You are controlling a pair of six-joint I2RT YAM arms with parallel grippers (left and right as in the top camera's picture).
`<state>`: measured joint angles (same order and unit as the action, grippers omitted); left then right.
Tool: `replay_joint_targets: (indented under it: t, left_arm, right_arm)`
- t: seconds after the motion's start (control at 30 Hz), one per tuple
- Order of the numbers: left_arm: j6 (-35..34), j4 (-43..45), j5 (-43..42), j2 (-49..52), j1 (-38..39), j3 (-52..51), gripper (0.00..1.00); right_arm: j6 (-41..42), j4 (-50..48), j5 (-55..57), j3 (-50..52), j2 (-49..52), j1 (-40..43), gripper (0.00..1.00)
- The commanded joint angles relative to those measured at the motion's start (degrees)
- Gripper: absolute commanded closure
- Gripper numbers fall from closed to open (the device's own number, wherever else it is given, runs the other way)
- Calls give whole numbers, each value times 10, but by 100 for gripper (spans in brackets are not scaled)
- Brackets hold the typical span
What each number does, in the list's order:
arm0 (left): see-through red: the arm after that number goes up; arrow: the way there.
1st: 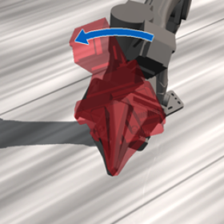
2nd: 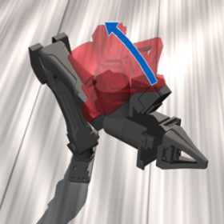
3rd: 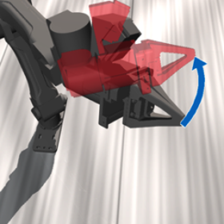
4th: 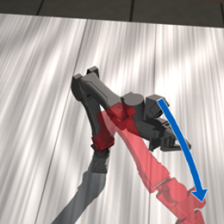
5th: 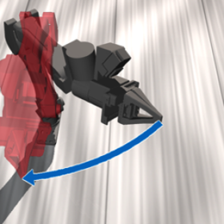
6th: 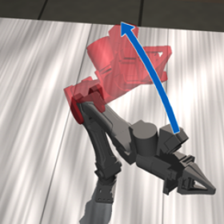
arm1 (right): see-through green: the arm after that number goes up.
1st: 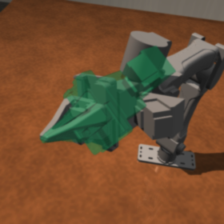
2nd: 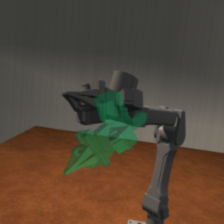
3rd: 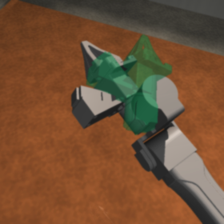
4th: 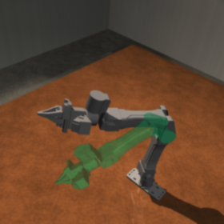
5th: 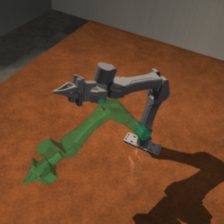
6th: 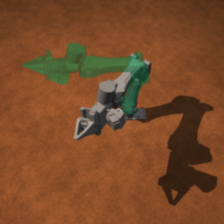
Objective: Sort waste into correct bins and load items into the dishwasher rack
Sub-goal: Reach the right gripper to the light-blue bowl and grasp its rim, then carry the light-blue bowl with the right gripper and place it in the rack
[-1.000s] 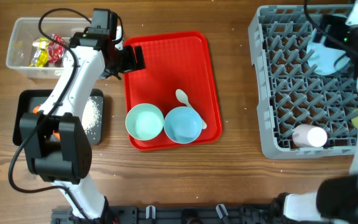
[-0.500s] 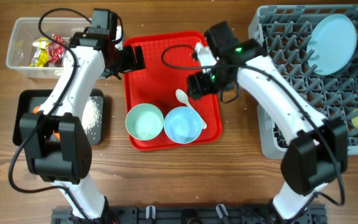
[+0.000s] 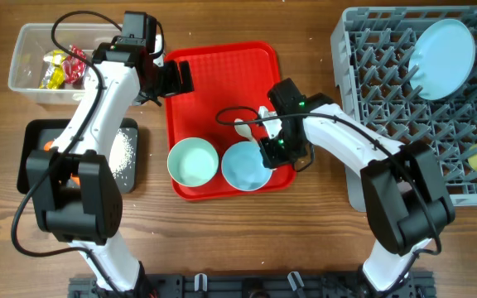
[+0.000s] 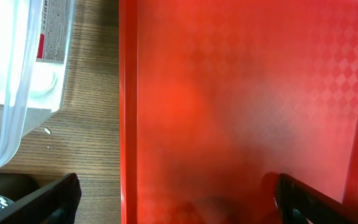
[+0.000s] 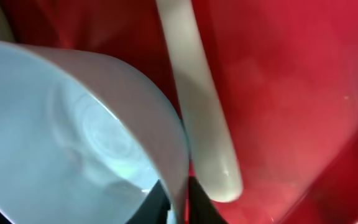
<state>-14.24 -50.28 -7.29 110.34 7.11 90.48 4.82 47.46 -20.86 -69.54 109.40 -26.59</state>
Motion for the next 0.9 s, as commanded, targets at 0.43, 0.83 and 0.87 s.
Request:
replay_joint_targets:
  t: [0.43,0.83,0.87]
  left_arm:
    - [1,1,5,-14,1,3,0]
    - [1,1,5,-14,1,3,0]
    - [1,1,5,-14,1,3,0]
  right_arm:
    - [17,122,221,-187,-70,43,96]
    - [-131,-117,702,-268,-93,162,96]
    - [-183,-173,715,-268,-87,173,96]
